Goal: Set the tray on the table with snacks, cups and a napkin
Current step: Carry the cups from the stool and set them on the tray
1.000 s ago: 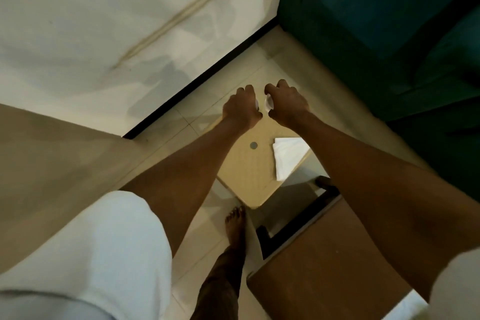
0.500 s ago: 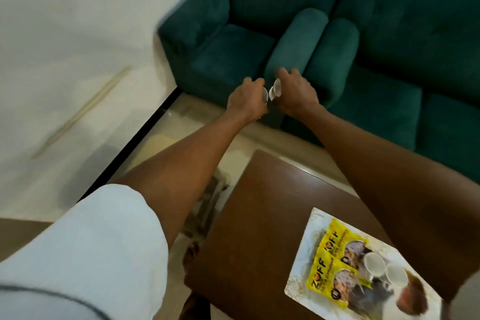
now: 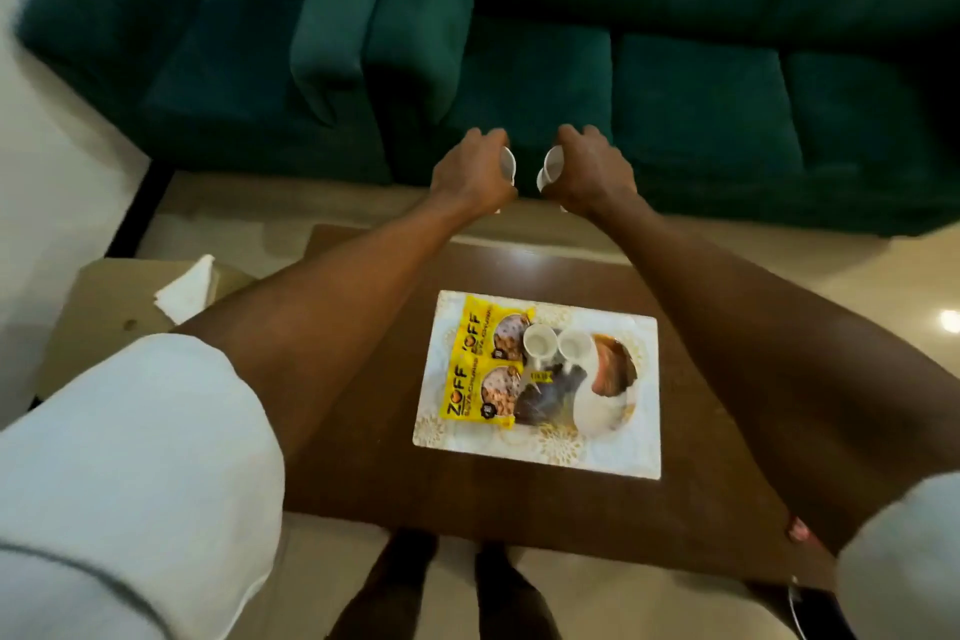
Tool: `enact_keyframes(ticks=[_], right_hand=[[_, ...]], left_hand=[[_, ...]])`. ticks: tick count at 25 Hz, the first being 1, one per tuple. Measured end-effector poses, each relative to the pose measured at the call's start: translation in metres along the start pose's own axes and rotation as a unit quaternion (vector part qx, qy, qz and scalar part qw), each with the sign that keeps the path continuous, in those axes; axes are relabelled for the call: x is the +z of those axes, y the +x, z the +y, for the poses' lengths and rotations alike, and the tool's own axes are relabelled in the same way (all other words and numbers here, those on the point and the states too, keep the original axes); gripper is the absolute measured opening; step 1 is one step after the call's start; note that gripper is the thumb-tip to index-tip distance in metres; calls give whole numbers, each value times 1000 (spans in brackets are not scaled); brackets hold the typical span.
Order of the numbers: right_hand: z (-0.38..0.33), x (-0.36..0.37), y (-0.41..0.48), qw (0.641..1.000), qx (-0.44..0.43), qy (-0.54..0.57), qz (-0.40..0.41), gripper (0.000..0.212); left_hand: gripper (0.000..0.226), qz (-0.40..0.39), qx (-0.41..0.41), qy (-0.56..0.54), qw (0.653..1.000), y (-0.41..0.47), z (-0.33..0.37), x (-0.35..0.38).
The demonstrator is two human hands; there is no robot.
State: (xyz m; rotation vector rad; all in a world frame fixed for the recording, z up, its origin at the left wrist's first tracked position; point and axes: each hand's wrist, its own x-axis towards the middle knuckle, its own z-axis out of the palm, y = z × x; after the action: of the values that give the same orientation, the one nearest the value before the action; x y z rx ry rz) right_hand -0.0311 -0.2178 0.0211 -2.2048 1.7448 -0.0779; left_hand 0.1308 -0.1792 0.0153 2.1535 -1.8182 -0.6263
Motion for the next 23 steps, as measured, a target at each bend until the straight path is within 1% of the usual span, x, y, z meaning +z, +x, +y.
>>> enact_keyframes(ticks=[4,6,10,13,16,19,21,23], right_hand=[[67,44,-47,998,40,7,-43,65],[93,73,-67,996,51,9,-68,65],[125,124,-103,989,97,26,-109,66],[133,163,-131,980,130,46,-146,73],[132,198,-157,977,131,22,-169,82],[128,219,-171,973,142,35,-181,75],[123,229,-174,972,147,39,-180,72],[120,237,-174,971,158,42,-172,75]], left_hand=[[65,-63,16,-11,998,-24,32,86],[66,-105,8,-8,994,-38,32,128],[64,-155,2,-11,988,-77,15,191],[63,-178,22,3,984,-111,-9,225],[66,-196,40,33,979,-133,-29,253],[79,-232,55,57,969,-146,-37,270],[87,-231,66,54,969,-148,-42,279],[88,-222,59,55,972,-146,-43,289]])
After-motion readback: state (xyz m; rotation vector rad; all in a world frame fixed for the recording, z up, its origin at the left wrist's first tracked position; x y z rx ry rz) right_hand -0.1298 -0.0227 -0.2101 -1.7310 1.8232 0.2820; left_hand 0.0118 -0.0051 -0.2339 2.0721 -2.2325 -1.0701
